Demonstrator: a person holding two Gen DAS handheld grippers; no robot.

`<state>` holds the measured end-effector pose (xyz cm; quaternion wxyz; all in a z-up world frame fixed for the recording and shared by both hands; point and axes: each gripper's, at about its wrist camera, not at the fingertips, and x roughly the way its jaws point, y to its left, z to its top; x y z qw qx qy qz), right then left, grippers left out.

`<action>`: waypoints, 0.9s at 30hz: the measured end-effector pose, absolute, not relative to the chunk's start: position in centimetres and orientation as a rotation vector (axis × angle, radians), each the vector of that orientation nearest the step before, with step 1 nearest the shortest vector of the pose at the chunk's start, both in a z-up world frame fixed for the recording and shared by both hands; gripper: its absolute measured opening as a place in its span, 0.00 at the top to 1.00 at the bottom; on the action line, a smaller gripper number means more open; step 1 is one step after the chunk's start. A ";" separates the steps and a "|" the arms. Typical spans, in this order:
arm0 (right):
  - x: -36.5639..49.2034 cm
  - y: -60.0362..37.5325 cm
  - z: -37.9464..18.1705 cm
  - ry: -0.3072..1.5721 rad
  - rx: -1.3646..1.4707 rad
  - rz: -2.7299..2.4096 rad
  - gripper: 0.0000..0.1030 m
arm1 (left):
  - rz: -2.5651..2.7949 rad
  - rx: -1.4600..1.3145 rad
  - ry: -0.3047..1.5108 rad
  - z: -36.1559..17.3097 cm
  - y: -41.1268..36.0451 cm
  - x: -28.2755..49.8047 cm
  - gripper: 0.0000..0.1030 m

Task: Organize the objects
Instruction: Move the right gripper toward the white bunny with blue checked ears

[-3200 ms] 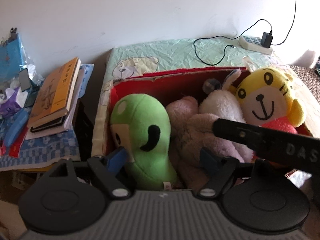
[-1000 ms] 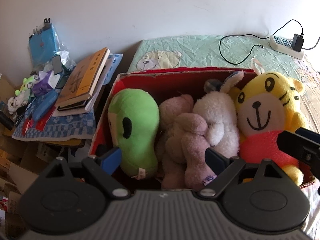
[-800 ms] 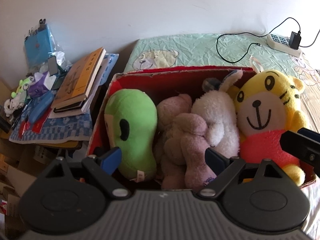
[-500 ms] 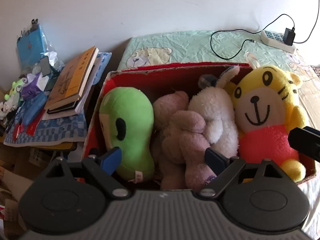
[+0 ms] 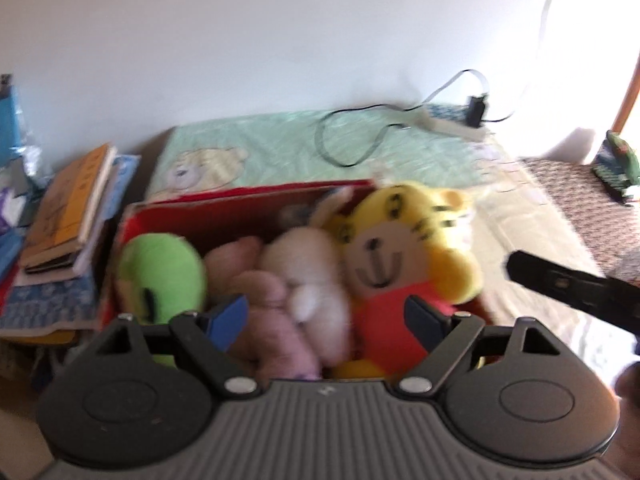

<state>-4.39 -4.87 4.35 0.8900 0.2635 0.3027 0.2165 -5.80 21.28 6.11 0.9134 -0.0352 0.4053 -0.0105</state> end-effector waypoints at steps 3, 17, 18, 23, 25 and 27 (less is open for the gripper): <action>-3.7 -5.7 3.4 0.656 0.554 0.410 0.57 | -0.085 -0.102 0.824 6.1 20.2 -6.0 0.18; 1.5 -8.2 -1.5 0.837 0.623 0.370 0.56 | -0.155 -0.159 0.813 4.9 16.3 -6.0 0.22; 2.0 -8.2 -1.8 0.850 0.630 0.373 0.56 | -0.150 -0.161 0.814 4.9 16.2 -6.0 0.22; 4.5 -7.6 -3.4 0.924 0.674 0.401 0.56 | -0.103 -0.172 0.815 4.8 16.0 -6.3 0.22; 5.2 -7.2 -3.9 0.948 0.685 0.407 0.56 | -0.079 -0.174 0.811 4.8 15.9 -6.5 0.22; 6.0 -6.9 -4.4 0.968 0.693 0.411 0.56 | -0.057 -0.179 0.805 4.9 16.0 -6.8 0.22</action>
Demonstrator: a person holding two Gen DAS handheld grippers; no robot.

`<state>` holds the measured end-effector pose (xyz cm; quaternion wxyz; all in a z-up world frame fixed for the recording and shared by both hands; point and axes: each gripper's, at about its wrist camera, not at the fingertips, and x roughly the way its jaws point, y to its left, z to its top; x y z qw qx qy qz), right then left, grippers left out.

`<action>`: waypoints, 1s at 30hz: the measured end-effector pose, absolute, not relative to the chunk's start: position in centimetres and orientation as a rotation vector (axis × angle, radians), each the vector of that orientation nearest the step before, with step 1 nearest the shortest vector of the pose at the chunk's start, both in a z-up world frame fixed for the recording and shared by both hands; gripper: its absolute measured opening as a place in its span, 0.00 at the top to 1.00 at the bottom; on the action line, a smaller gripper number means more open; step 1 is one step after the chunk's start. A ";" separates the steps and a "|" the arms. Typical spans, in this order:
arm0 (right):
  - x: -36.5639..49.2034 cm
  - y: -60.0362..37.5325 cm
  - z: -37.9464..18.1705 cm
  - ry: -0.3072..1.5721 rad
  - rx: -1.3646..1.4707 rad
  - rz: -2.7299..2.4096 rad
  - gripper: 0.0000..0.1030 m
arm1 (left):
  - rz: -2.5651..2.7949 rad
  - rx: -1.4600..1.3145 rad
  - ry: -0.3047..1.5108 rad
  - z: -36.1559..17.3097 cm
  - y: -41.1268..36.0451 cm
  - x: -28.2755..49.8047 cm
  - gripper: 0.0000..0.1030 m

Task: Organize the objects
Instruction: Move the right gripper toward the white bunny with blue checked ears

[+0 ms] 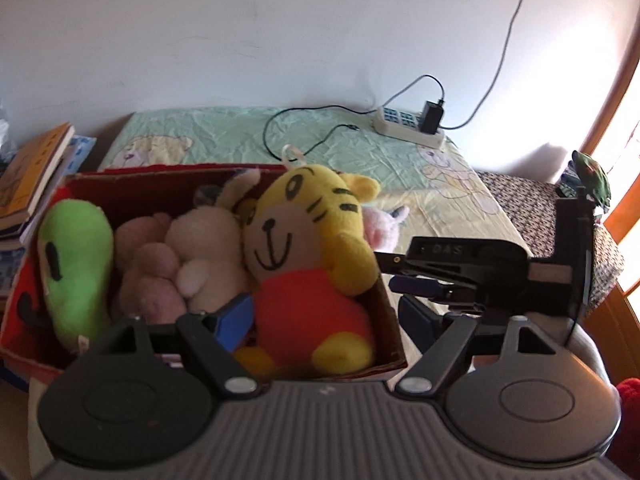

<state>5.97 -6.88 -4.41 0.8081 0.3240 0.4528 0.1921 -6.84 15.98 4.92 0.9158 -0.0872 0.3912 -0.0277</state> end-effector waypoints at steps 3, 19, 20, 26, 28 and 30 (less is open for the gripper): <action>6.8 -6.4 -5.2 1.006 0.692 0.409 0.57 | -0.024 -0.182 0.798 5.1 16.0 -7.3 0.22; 4.4 -12.2 -4.8 1.018 0.709 0.478 0.75 | -0.064 -0.175 0.765 6.2 11.5 -7.2 0.22; 3.9 -13.0 -4.8 1.021 0.711 0.478 0.75 | -0.081 -0.170 0.762 6.3 10.8 -7.1 0.22; 2.1 -16.9 -5.3 1.042 0.715 0.471 0.75 | -0.182 -0.127 0.770 5.7 6.7 -6.1 0.22; 1.4 -18.1 -5.4 1.039 0.712 0.473 0.75 | -0.214 -0.117 0.779 5.3 5.5 -5.8 0.22; 1.1 -19.2 -5.5 1.035 0.719 0.465 0.75 | -0.242 -0.112 0.788 4.9 4.4 -5.3 0.22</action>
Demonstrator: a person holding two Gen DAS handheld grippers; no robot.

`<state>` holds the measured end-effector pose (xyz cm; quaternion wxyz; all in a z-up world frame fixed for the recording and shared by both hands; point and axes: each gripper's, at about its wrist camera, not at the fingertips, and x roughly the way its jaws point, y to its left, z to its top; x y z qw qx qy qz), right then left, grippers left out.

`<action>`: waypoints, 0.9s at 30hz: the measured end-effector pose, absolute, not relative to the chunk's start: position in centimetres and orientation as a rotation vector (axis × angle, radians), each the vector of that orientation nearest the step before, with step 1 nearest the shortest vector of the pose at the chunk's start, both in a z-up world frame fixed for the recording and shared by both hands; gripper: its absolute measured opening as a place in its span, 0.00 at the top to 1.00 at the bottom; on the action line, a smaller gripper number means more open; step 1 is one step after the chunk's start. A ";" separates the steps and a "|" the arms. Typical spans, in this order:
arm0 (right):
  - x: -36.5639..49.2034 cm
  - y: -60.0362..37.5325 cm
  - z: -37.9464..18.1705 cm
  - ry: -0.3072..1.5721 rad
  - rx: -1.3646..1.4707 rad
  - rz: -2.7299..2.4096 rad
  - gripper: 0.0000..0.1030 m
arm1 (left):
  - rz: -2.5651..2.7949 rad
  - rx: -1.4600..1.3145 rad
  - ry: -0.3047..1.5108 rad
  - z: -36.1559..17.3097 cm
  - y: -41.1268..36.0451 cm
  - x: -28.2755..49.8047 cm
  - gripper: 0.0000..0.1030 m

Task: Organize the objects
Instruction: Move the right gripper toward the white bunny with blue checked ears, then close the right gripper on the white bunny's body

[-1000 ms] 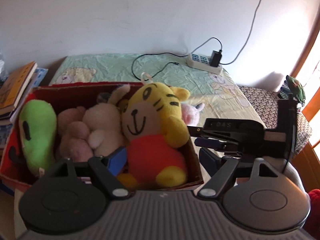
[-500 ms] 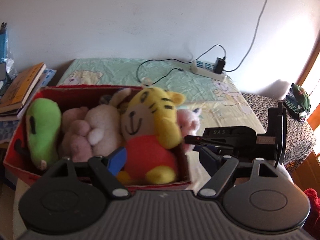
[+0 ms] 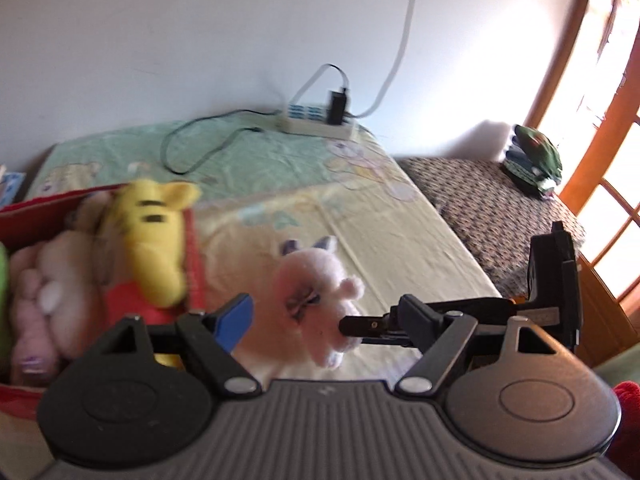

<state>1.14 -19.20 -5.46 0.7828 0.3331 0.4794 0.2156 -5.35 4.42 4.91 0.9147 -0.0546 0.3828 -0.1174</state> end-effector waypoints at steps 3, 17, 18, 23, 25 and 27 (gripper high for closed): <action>0.8 -20.6 -5.7 1.033 0.731 0.468 0.74 | -0.275 -0.111 0.808 4.2 3.2 -4.5 0.22; 2.5 -24.6 -6.1 0.965 0.766 0.398 0.73 | -0.277 -0.142 0.945 -0.1 1.1 -1.1 0.28; 2.8 -24.5 -6.2 0.967 0.758 0.403 0.73 | -0.273 -0.137 0.947 -0.3 1.0 -0.9 0.29; 4.3 -23.4 -6.8 0.980 0.745 0.442 0.73 | -0.260 -0.130 0.975 -1.5 0.5 0.4 0.33; 4.9 -23.0 -7.0 0.983 0.734 0.452 0.73 | -0.262 -0.132 0.985 -1.9 0.4 1.0 0.35; 5.4 -22.6 -7.3 0.998 0.730 0.468 0.71 | -0.262 -0.132 0.994 -2.5 0.4 1.7 0.35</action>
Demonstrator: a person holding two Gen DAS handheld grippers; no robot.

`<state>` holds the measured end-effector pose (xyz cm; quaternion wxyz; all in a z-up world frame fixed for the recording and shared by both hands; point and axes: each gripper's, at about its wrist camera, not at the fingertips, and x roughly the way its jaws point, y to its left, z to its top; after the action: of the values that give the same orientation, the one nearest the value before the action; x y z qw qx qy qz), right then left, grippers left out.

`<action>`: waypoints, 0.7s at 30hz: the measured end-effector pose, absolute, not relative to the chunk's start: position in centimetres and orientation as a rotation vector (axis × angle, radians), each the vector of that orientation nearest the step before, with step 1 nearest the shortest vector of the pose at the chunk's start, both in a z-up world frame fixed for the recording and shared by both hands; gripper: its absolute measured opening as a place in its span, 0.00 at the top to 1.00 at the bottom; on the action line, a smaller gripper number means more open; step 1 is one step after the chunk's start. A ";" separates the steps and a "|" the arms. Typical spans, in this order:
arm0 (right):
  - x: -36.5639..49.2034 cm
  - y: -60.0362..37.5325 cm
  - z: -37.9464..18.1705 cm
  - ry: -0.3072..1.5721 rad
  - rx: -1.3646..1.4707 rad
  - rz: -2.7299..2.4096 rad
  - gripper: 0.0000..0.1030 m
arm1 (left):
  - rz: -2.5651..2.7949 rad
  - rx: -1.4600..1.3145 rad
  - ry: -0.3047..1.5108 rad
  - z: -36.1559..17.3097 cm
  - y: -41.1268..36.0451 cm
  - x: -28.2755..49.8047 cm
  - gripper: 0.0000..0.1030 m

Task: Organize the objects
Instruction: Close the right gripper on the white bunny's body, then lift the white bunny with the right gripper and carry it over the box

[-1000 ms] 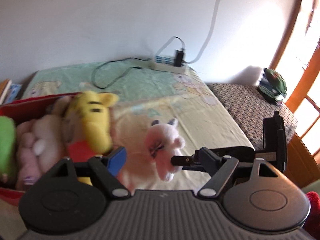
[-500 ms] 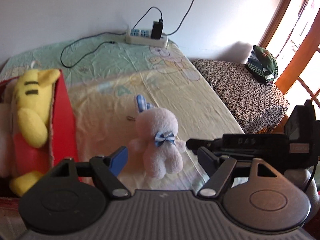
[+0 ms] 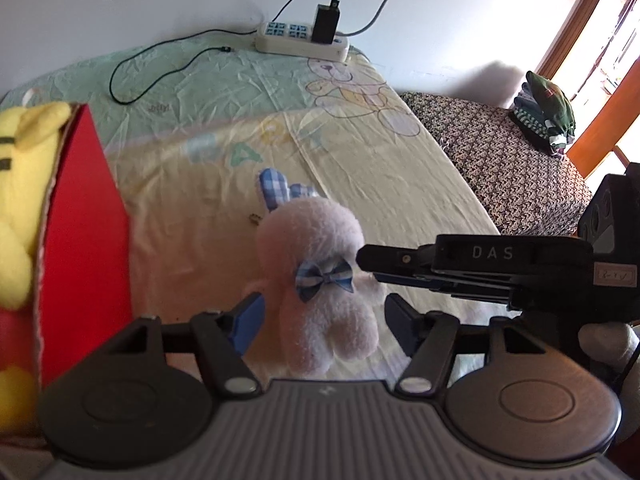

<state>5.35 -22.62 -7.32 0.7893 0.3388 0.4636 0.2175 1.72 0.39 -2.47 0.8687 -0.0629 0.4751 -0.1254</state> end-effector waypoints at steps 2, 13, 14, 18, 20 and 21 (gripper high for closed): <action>5.9 -22.1 -7.7 1.015 0.730 0.488 0.69 | -0.258 -0.128 1.010 -3.1 0.3 2.4 0.35; 7.9 -20.1 -8.7 1.027 0.757 0.604 0.60 | -0.233 -0.145 1.075 -5.5 1.3 5.5 0.41; 8.0 -20.0 -8.9 1.029 0.765 0.612 0.60 | -0.231 -0.150 1.079 -5.7 1.4 5.6 0.41; 8.0 -20.1 -8.7 1.023 0.750 0.629 0.62 | -0.238 -0.150 1.083 -5.9 1.2 5.8 0.42; 7.9 -20.4 -8.6 1.026 0.764 0.633 0.64 | -0.243 -0.136 1.079 -5.7 0.8 5.6 0.42; 7.7 -20.6 -8.5 1.026 0.771 0.635 0.66 | -0.246 -0.132 1.078 -5.7 0.7 5.6 0.42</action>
<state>7.74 -20.65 -8.52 0.7545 0.3535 0.4703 0.2908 5.56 0.71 -5.68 0.8490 -0.0625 0.5116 -0.1168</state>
